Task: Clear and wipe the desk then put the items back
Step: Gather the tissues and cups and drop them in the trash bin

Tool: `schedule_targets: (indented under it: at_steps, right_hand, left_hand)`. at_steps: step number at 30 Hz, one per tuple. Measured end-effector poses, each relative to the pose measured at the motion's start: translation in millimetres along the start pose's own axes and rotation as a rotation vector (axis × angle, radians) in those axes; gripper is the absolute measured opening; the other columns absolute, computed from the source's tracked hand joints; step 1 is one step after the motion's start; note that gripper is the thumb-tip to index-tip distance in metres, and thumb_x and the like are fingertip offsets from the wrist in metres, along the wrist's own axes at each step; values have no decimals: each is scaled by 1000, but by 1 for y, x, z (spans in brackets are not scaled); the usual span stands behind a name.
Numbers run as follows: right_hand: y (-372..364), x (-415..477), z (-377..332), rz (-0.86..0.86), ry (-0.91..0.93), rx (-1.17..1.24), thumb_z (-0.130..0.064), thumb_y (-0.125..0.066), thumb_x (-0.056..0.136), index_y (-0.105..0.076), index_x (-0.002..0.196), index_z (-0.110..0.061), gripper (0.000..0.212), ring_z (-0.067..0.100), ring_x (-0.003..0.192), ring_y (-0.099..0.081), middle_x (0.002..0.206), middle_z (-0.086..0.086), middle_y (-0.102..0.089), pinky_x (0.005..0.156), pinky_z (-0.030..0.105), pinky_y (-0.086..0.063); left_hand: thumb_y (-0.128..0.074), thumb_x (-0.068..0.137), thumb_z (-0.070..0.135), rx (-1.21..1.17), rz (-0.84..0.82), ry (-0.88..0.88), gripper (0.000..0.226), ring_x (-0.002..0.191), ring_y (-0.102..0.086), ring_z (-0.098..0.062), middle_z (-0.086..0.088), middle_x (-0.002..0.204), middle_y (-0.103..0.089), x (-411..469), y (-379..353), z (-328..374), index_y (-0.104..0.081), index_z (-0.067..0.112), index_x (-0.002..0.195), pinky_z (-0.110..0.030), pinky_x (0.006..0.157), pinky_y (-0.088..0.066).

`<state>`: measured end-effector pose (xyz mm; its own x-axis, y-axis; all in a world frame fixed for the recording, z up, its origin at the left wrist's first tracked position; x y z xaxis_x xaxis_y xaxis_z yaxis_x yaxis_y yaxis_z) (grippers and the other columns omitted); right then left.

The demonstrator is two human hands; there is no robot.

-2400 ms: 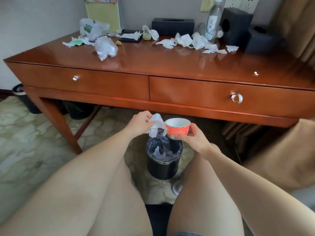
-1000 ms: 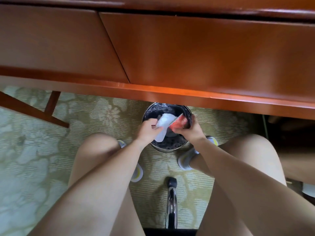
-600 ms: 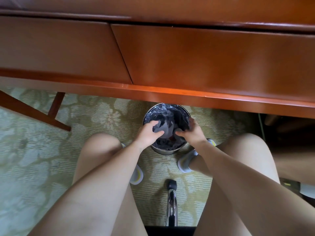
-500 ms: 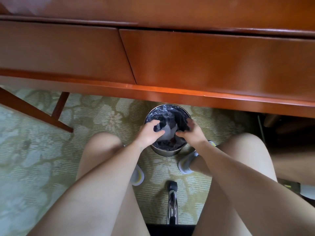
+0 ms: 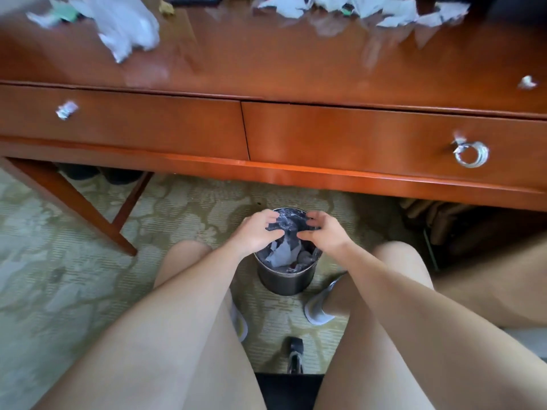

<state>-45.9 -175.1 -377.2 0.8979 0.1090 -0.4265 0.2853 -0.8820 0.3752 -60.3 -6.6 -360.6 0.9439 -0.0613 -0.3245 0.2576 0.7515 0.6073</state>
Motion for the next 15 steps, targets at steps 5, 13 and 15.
schedule_targets:
  at_steps: [5,13,15]
  right_hand:
    - [20,-37,-36,-71,91,-115,-8,-72,83,-54,128,-11,49,21,109,-61,115,6,-67,99,30,-45]
    - [102,-118,-112,109,386,-220,-14,-62,91,-63,106,-25,19,10,93,-66,90,-10,-72,86,24,-50]
    - [133,-144,-131,233,461,-178,-13,-58,93,-66,103,-24,17,5,87,-67,87,-10,-73,81,21,-51]
  left_hand:
    - [-67,90,22,14,-3,-67,41,108,-60,-16,-3,123,-63,-32,23,37,-57,15,129,-25,92,-45]
    - [-62,93,28,92,63,-262,25,98,-64,-10,6,111,-68,-76,65,118,-63,25,118,-23,82,-49]
    - [-59,94,29,121,67,-321,21,98,-63,-8,8,108,-68,-86,74,142,-63,28,115,-25,85,-47]
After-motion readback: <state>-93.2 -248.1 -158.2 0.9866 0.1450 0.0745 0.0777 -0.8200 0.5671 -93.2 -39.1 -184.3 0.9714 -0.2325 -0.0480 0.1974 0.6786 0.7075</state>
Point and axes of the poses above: each hand's wrist, its own x-axis towards the middle knuckle, its own y-axis out of the back of the hand, z = x × y, the point moved 7 cm from there along x, towards the middle knuckle
